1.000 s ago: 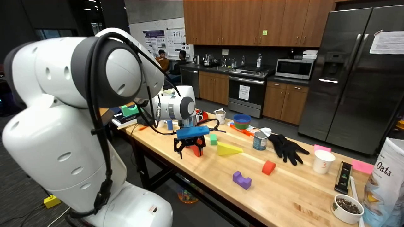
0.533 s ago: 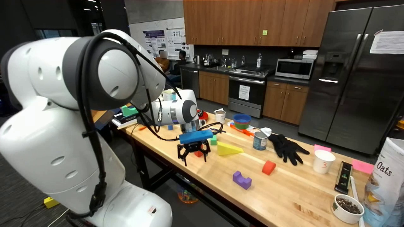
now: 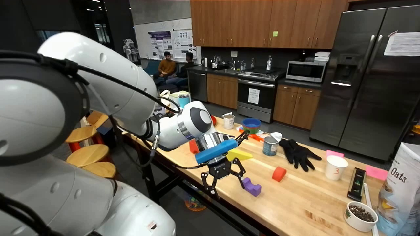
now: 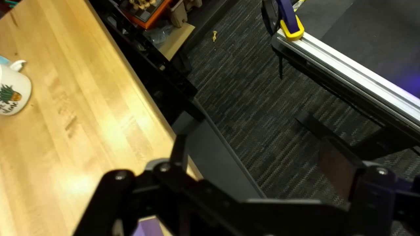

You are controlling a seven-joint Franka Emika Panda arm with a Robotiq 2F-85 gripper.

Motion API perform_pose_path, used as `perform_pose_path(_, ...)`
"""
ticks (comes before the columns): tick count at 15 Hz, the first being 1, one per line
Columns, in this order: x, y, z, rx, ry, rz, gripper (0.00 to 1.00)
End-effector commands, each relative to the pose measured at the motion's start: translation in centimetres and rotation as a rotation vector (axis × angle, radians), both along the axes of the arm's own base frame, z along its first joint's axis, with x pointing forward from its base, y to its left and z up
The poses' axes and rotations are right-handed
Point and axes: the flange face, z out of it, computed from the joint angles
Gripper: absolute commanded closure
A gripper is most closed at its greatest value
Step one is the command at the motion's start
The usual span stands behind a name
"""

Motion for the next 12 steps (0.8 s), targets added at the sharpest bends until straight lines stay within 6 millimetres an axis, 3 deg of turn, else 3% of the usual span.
perform_pose_path(1, 0.2, -0.1, 0.4, -0.007, -0.004, -0.002, 0.0)
perform_pose_path(4, 1.2, -0.6, 0.8, -0.009, -0.006, -0.005, 0.0)
perform_pose_path(6, 1.5, -0.3, 3.9, -0.083, -0.044, 0.013, 0.0)
perform_pose_path(10, 0.0, 1.3, 11.9, -0.306, -0.123, 0.039, 0.0)
perform_pose_path(12, -0.3, 2.0, 14.6, -0.395, -0.166, 0.061, 0.0)
